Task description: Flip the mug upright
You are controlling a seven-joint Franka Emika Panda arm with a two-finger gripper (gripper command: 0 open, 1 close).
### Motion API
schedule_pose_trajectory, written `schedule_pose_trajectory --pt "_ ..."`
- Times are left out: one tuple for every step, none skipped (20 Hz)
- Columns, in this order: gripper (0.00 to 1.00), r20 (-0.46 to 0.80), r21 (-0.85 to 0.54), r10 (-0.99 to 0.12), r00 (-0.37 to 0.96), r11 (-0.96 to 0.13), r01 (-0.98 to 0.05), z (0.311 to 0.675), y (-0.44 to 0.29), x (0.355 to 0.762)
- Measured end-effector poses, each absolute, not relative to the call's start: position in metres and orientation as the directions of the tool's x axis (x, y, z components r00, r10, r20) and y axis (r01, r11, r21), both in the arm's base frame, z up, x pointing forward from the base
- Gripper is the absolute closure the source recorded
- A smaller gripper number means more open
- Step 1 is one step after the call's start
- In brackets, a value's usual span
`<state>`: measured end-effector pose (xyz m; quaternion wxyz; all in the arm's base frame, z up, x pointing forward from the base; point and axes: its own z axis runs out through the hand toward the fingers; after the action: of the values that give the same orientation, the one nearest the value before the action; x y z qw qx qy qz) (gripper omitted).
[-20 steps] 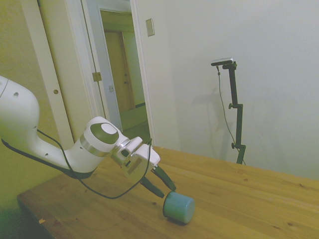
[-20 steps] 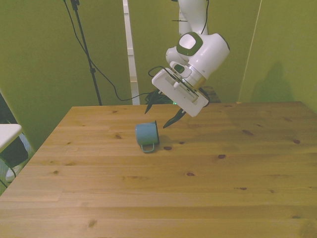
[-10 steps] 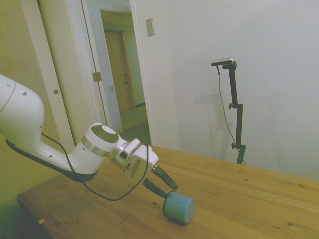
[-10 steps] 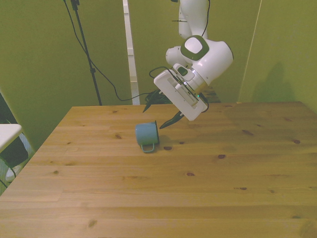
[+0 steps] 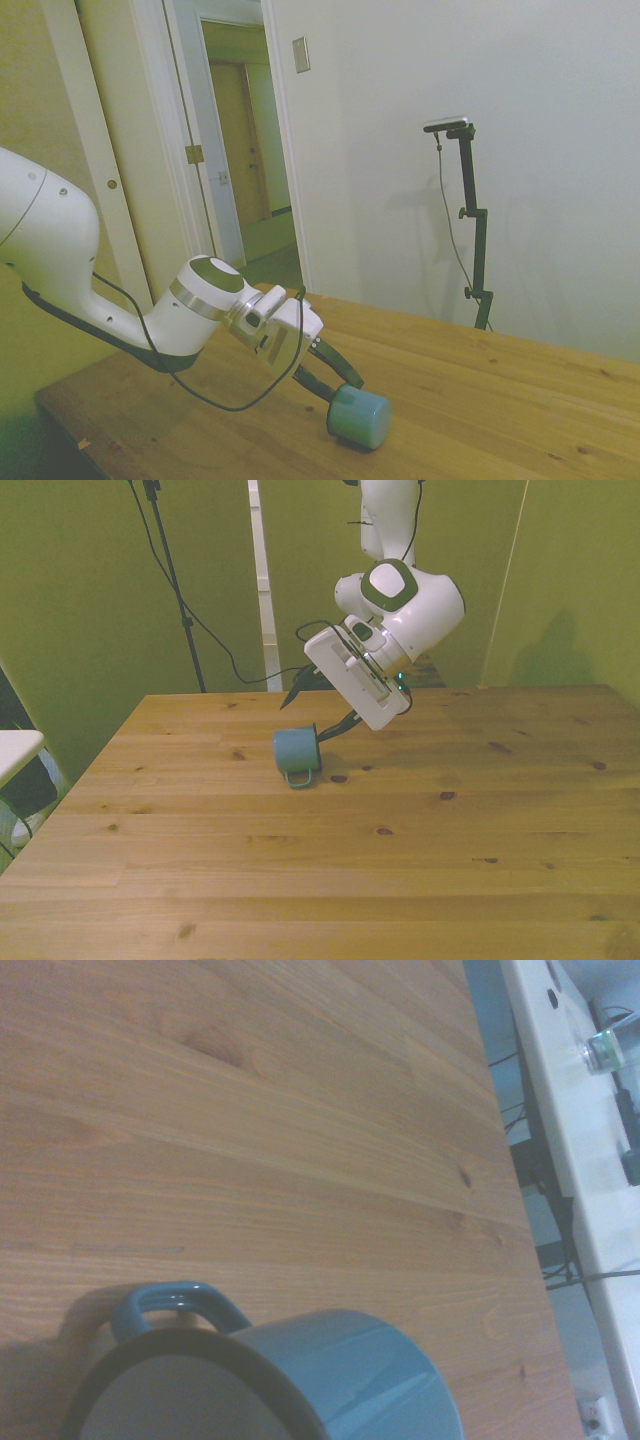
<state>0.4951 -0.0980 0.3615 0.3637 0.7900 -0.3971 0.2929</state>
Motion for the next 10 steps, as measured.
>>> schedule_pose_trajectory --pt "0.00 0.754 0.342 -0.415 0.509 -0.413 -0.844 0.360 -0.102 0.497" --pt "0.00 0.755 0.342 -0.417 0.506 -0.407 -0.847 0.360 -0.106 0.499" --pt "1.00 0.756 0.342 -0.419 0.503 -0.402 -0.849 0.359 -0.108 0.501" --pt "1.00 0.757 0.340 -0.422 0.499 -0.398 -0.852 0.359 -0.110 0.503" --pt "1.00 0.758 0.339 -0.422 0.497 -0.395 -0.854 0.359 -0.111 0.505" --pt "1.00 0.760 0.338 -0.422 0.495 -0.394 -0.855 0.359 -0.112 0.506" --pt "1.00 0.761 0.337 -0.422 0.493 -0.392 -0.856 0.360 -0.112 0.507" --pt "1.00 0.763 0.335 -0.421 0.491 -0.392 -0.857 0.361 -0.113 0.508" --pt "1.00 0.764 0.334 -0.421 0.490 -0.391 -0.857 0.362 -0.113 0.508" --pt "1.00 0.764 0.333 -0.421 0.489 -0.391 -0.858 0.363 -0.113 0.509"
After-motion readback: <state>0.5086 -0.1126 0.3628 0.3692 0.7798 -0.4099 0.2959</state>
